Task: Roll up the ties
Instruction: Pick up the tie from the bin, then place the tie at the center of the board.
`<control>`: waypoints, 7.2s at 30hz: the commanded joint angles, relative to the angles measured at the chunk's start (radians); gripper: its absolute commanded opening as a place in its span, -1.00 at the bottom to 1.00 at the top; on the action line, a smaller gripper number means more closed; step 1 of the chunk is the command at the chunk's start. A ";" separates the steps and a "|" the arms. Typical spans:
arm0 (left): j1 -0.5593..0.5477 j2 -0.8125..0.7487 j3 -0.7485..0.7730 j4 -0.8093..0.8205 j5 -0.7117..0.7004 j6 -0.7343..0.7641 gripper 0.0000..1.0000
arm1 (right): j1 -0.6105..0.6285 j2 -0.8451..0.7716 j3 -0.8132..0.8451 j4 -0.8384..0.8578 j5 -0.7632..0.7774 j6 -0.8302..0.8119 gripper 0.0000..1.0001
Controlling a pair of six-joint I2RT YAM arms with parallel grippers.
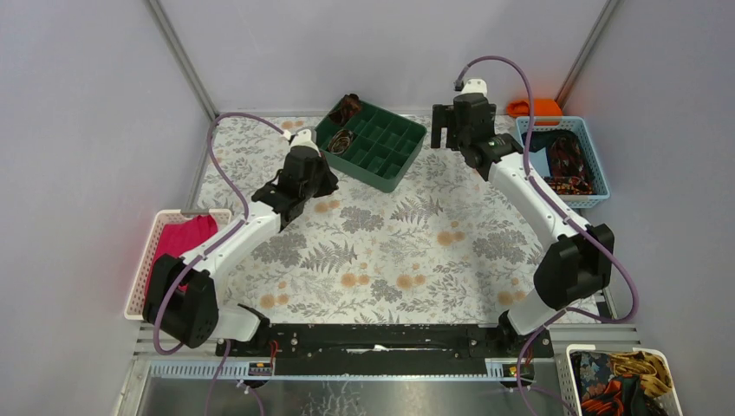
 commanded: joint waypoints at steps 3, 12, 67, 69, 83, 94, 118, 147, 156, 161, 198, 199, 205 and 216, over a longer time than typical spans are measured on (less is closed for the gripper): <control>0.002 -0.026 -0.002 0.002 -0.038 -0.002 -0.98 | 0.002 -0.017 0.061 -0.014 0.155 -0.078 0.99; 0.004 -0.026 -0.027 0.049 -0.019 0.004 -0.98 | -0.208 0.120 0.172 -0.099 0.140 0.005 0.99; 0.130 0.235 -0.071 0.226 0.105 0.068 -0.99 | -0.694 0.800 0.620 -0.215 0.062 0.010 0.24; 0.131 0.239 -0.071 0.225 0.105 0.068 -0.99 | -0.701 0.817 0.631 -0.217 0.056 0.005 0.22; 0.134 0.269 -0.049 0.215 0.141 0.068 -1.00 | -0.706 0.875 0.674 -0.212 -0.085 0.025 -0.91; 0.133 0.227 -0.061 0.221 0.151 0.017 -1.00 | -0.699 0.470 0.409 -0.008 -0.339 0.107 -1.00; -0.136 -0.153 -0.128 0.163 -0.035 -0.018 -1.00 | -0.403 -0.424 0.003 0.143 -0.920 0.332 -1.00; -0.425 0.259 0.164 0.553 0.337 -0.025 -0.98 | -0.333 -0.792 -0.034 0.516 -1.359 0.764 -1.00; -0.665 0.064 -0.308 0.632 0.298 -0.113 -0.98 | -0.332 -0.594 -0.043 0.454 -1.219 0.678 -1.00; -0.695 0.155 -0.362 0.683 0.324 -0.135 -0.99 | -0.332 -0.461 -0.234 0.595 -1.208 0.686 -1.00; -0.357 0.047 -0.226 0.344 0.085 0.091 -1.00 | -0.233 0.272 -0.003 0.173 -0.659 0.130 0.73; -0.349 0.047 -0.231 0.356 0.094 0.087 -1.00 | -0.234 0.310 0.044 0.136 -0.613 0.120 0.74; -0.323 0.001 -0.260 0.333 0.071 0.066 -1.00 | -0.221 0.455 0.319 -0.112 -0.456 0.093 0.71; -0.321 -0.168 -0.328 0.236 -0.035 0.049 -1.00 | 0.030 0.102 -0.219 -0.067 -0.260 0.205 0.53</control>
